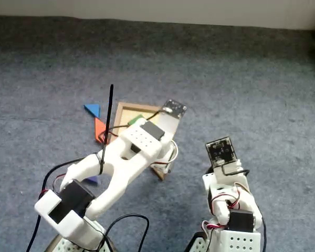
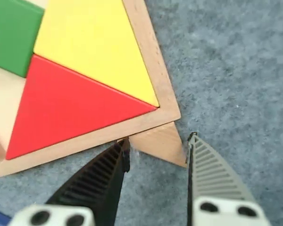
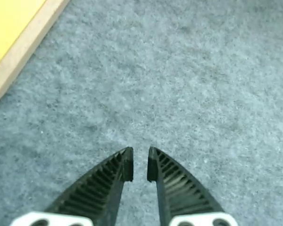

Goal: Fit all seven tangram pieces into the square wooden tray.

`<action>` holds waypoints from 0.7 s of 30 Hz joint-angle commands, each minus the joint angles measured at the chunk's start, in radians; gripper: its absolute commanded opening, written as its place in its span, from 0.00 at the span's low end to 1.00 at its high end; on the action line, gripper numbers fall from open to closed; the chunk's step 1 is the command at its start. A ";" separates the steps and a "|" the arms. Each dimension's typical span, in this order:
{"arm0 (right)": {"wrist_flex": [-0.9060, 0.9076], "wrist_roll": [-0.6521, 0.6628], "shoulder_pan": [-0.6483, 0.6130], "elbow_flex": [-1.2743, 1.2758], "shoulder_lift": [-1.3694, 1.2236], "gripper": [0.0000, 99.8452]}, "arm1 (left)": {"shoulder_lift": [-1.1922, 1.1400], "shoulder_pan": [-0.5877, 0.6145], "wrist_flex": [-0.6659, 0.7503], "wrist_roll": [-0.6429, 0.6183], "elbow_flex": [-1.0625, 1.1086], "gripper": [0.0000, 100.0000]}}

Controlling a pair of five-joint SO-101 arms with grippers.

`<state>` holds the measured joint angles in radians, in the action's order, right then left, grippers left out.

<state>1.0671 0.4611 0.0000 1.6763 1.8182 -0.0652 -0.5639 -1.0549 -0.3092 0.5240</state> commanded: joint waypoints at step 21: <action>-0.022 -0.003 0.010 0.127 0.007 0.07 | 0.209 0.062 -0.204 0.126 0.081 0.20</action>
<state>1.0671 0.4611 0.0000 1.6763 1.8182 0.0637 -0.5178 -1.2359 -0.2094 0.6114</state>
